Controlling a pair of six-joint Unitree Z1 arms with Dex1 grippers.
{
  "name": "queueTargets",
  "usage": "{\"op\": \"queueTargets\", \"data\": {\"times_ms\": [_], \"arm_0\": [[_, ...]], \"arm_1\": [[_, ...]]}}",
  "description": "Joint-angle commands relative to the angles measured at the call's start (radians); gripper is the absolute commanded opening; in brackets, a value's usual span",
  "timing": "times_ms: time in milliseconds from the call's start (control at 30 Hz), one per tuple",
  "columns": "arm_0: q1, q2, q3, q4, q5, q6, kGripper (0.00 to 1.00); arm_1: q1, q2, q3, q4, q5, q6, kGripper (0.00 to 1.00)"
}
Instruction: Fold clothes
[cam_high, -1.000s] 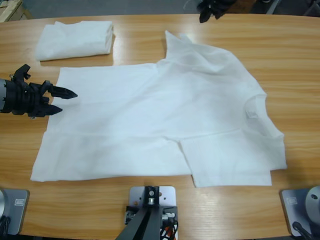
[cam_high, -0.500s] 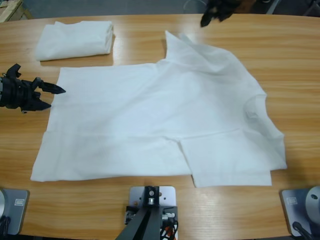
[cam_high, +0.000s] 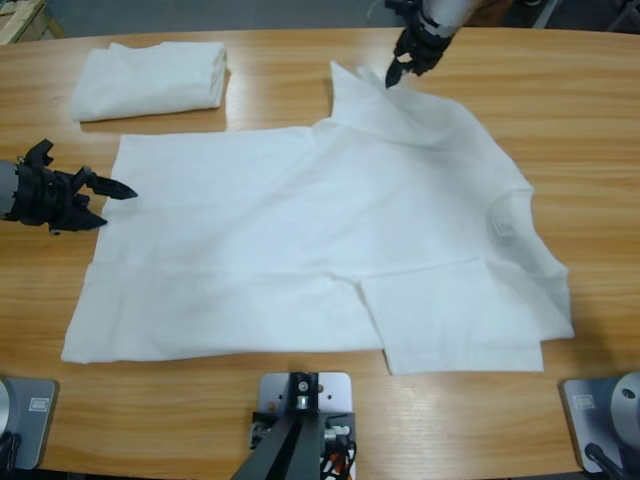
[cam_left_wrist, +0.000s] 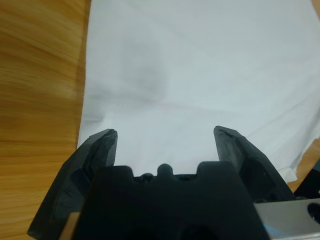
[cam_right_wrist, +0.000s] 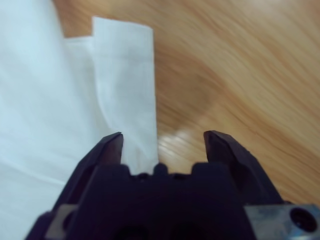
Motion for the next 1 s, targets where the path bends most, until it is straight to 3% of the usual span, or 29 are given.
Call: {"op": "queueTargets", "data": {"times_ms": [33, 500, 800, 1000], "arm_0": [[0.000, 0.052, 0.027, -0.010, 0.003, 0.013, 0.757], [-0.019, 0.060, 0.041, -0.010, -0.001, 0.021, 0.757], [-0.020, 0.057, 0.053, -0.010, -0.002, 0.022, 0.757], [-0.020, 0.065, 0.059, -0.010, -0.003, 0.021, 0.757]], "arm_1": [[0.006, 0.015, -0.004, 0.034, 0.002, -0.011, 0.660], [0.053, -0.057, 0.048, 0.050, -0.018, -0.015, 0.655], [0.007, -0.033, 0.078, 0.030, -0.026, -0.017, 0.655], [0.000, -0.017, 0.073, 0.025, -0.022, -0.018, 0.600]]}}
